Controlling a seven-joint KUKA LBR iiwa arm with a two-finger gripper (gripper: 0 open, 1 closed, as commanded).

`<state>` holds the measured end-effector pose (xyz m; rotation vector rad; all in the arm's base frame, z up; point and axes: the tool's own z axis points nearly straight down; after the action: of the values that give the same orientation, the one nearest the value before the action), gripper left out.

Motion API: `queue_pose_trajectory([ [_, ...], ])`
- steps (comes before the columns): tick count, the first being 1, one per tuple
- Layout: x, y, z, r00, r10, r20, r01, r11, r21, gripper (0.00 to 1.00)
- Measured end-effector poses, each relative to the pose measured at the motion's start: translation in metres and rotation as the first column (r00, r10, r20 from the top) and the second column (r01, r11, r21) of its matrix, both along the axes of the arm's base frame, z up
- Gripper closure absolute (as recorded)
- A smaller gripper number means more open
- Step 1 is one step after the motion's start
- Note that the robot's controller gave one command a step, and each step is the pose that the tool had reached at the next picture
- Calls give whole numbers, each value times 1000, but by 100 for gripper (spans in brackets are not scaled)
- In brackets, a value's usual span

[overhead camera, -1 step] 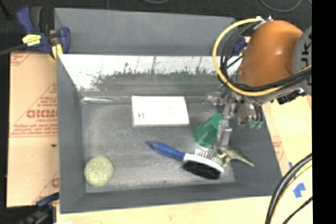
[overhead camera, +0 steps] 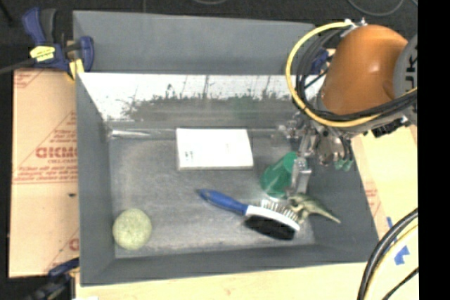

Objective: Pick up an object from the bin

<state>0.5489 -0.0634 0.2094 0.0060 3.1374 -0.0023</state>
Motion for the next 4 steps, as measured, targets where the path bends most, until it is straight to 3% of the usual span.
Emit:
queue_pose_trajectory([
  [1,-16,27,-67,997,-79,3,79,997,2,0],
  [2,-31,57,-69,984,-177,-5,177,984,2,0],
  [3,-25,48,-81,967,-256,-2,256,967,3,0],
  [4,-48,27,-141,919,-394,-4,394,919,2,0],
])
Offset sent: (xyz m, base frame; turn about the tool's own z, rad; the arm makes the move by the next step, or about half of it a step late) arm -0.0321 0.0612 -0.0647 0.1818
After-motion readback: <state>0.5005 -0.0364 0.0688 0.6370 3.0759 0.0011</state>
